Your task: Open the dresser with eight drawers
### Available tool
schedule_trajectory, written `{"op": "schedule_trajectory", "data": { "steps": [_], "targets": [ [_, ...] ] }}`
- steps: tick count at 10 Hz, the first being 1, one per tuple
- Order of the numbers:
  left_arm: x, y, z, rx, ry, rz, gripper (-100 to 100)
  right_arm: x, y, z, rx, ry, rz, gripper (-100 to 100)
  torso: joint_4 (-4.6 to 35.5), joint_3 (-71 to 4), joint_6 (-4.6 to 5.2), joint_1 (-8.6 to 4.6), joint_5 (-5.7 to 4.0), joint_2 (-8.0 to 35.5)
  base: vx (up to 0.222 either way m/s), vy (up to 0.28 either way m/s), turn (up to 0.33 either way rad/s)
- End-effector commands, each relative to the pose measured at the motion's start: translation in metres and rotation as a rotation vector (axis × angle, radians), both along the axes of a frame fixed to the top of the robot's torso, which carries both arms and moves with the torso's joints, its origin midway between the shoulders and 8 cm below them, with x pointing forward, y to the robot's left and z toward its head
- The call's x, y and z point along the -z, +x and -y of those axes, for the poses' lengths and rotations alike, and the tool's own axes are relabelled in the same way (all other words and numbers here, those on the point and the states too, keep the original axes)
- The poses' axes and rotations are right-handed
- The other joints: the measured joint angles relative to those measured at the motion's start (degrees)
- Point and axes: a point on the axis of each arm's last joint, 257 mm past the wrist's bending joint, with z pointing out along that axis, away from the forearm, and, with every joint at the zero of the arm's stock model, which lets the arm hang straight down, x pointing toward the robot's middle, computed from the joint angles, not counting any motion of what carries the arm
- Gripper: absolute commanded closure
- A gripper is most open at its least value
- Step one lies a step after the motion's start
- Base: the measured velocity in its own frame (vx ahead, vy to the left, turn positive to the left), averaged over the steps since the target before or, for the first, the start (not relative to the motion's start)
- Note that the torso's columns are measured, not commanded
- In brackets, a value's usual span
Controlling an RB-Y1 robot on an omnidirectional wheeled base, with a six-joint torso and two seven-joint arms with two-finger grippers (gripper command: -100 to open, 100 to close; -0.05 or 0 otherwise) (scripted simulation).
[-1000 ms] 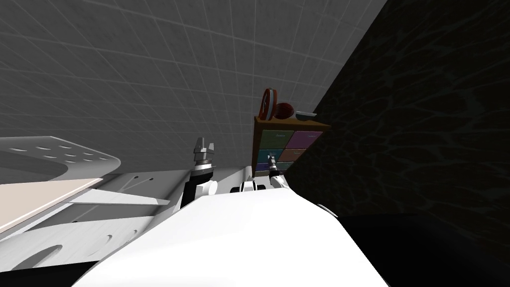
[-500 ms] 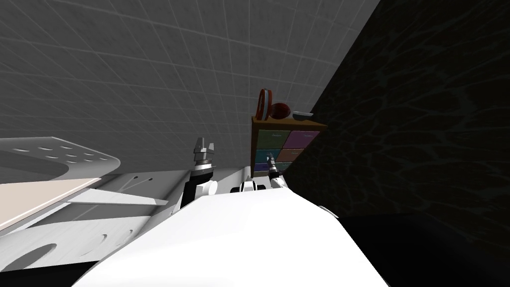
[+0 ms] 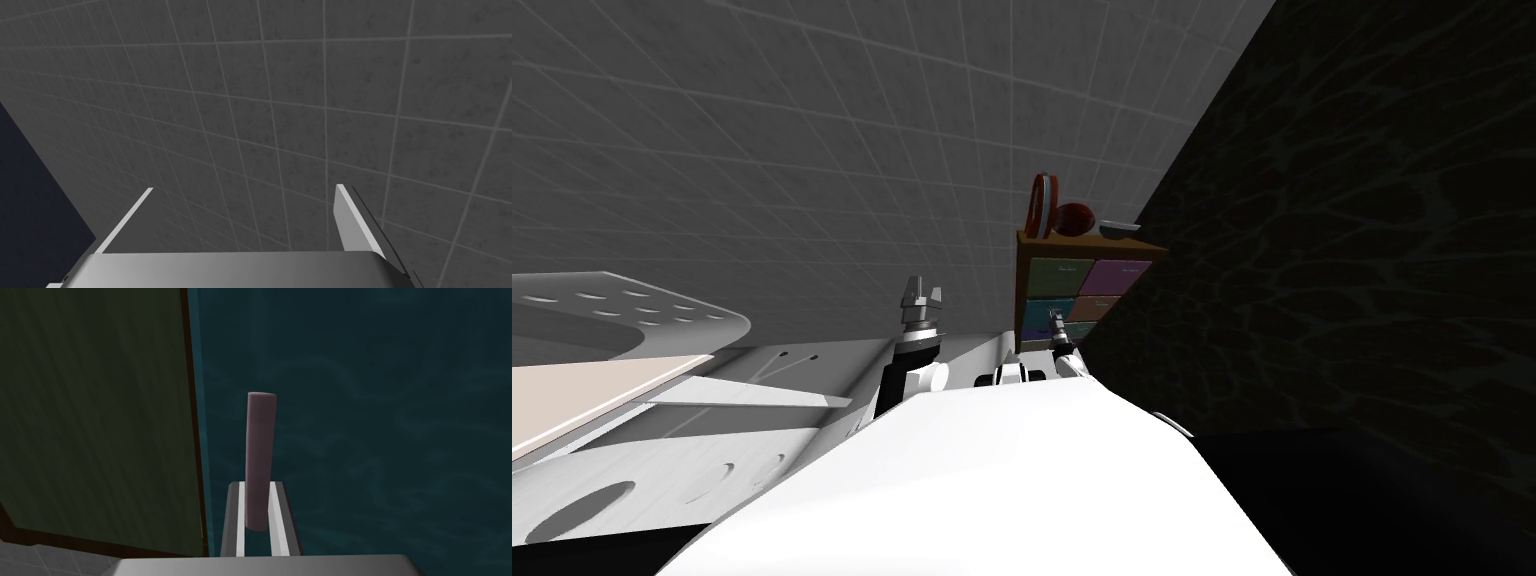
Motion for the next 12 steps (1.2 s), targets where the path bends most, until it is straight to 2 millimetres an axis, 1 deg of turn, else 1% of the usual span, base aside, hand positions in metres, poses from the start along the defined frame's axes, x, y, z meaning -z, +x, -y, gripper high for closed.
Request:
{"op": "schedule_trajectory", "data": {
  "steps": [1,3,5,6,8,12],
  "targets": [
    [0.0,0.0,0.0,0.0,0.0,0.0,0,-0.003,-0.002,-0.004,-0.011,0.002,0.003,100,0.0,-0.1,0.02,-0.07,0.04,-0.1,-0.186,0.001,-0.043],
    [0.0,0.0,0.0,0.0,0.0,0.0,0,0.003,-0.006,-0.007,-0.02,0.001,-0.012,100,0.0,-0.4,-0.04,0.07,0.12,-0.7,-0.108,0.002,-0.034],
    [0.0,0.0,0.0,0.0,0.0,0.0,0,-0.001,-0.009,-0.012,-0.03,0.002,-0.004,100,-0.1,-0.2,-0.01,0.0,0.03,-0.3,-0.215,-0.007,-0.069],
    [0.0,0.0,0.0,0.0,0.0,0.0,0,-0.007,0.003,-0.007,-0.034,0.001,-0.014,-100,0.0,-0.2,0.01,-0.01,0.04,-0.3,-0.122,0.031,-0.064],
    [0.0,0.0,0.0,0.0,0.0,0.0,0,-0.017,0.015,-0.003,-0.04,0.001,-0.015,-100,-0.2,-0.6,-0.13,0.15,0.06,-1.0,-0.042,0.05,-0.046],
    [0.0,0.0,0.0,0.0,0.0,0.0,0,-0.04,0.036,0.004,-0.057,0.001,-0.014,-100,-0.2,-0.3,-0.09,-0.05,-0.04,-0.5,-0.033,0.037,-0.034]
  ]
}}
